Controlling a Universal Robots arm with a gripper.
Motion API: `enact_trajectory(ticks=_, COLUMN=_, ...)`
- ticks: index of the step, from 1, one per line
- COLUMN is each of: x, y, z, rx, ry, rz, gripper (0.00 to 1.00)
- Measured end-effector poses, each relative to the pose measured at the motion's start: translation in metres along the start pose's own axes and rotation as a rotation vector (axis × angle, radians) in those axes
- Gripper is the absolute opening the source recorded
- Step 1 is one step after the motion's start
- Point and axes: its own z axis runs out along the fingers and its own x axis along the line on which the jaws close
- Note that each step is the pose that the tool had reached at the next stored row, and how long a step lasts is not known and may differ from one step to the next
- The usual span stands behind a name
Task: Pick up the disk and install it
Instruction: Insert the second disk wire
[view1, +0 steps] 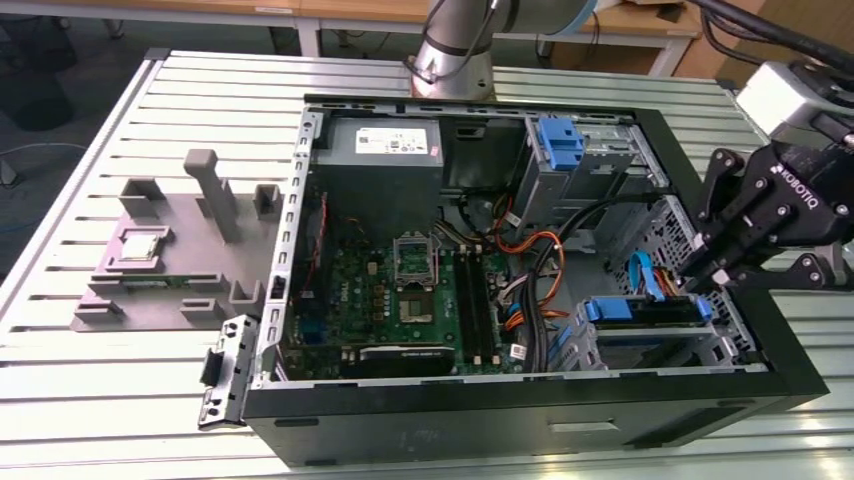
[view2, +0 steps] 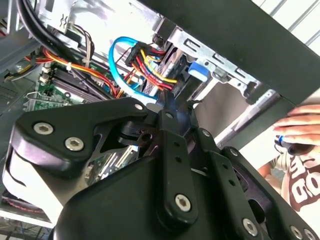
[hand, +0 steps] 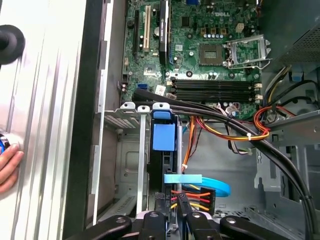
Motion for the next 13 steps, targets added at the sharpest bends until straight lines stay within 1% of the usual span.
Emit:
enact_trajectory(ticks=1, x=0.0000, y=0.0002, z=-0.0010, rx=0.0000, ry=0.0000, rz=0.000, gripper=0.24)
enact_trajectory(ticks=4, x=0.0000, y=0.0006, z=-0.0009, rx=0.0005, ry=-0.0002, rz=0.000, gripper=0.24)
enact_trajectory(ticks=6, x=0.0000, y=0.0031, z=-0.0006, rx=0.0063, ry=0.0003, rz=0.000, gripper=0.24)
enact_trajectory(ticks=9, x=0.0001, y=0.0076, z=0.0008, rx=0.0227, ry=0.0005, rz=0.000, gripper=0.24)
enact_trajectory(ticks=11, x=0.0001, y=0.0103, z=0.0017, rx=0.0382, ry=0.0007, rz=0.001, gripper=0.24)
enact_trajectory(ticks=13, x=0.0001, y=0.0126, z=0.0025, rx=0.0572, ry=0.0009, rz=0.001, gripper=0.24)
